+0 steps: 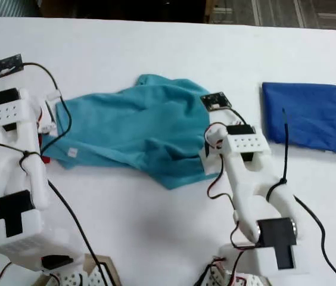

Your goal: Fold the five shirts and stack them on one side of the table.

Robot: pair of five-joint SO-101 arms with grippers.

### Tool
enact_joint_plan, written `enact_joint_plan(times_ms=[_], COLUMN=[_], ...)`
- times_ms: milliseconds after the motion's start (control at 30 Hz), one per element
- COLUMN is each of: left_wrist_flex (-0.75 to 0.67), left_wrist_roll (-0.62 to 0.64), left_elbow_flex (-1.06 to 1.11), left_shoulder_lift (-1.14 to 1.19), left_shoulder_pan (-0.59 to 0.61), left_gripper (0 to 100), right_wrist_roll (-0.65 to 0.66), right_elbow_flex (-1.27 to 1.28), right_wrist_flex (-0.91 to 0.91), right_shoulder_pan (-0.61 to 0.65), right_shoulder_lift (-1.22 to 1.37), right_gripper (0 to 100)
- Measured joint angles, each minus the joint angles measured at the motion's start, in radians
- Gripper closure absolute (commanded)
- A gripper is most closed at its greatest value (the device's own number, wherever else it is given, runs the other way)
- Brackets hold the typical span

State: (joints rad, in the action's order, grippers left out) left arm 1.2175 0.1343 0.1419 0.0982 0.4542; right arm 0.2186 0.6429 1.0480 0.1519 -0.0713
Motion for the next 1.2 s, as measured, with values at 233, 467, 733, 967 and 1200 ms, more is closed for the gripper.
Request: enact_joint_plan(times_ms=[233,467,733,967,1200], left_wrist_flex=[0.0,0.0,0.0,0.0,0.0], left_wrist_roll=[0.0,0.0,0.0,0.0,0.0], left_elbow_flex=[0.0,0.0,0.0,0.0,0.0], left_shoulder_lift=[0.0,0.0,0.0,0.0,0.0], left_shoulder_pan=[0.0,0.0,0.0,0.0,0.0], left_gripper=[97,97,97,97,97], right_wrist_roll=[0.0,0.0,0.0,0.087,0.186], right_elbow_flex=[0.0,-0.002,0.005,0.008,0.034], right_wrist_flex=[-0.04,-0.064,-0.074,0.031,0.092], right_shoulder_pan=[0.0,0.0,-0.011,-0.009,-0.021], right_shoulder_lift=[0.072,0.11,0.087,-0.048,-0.058], right_gripper=[84.9,92.6,97.7,97.4,87.4])
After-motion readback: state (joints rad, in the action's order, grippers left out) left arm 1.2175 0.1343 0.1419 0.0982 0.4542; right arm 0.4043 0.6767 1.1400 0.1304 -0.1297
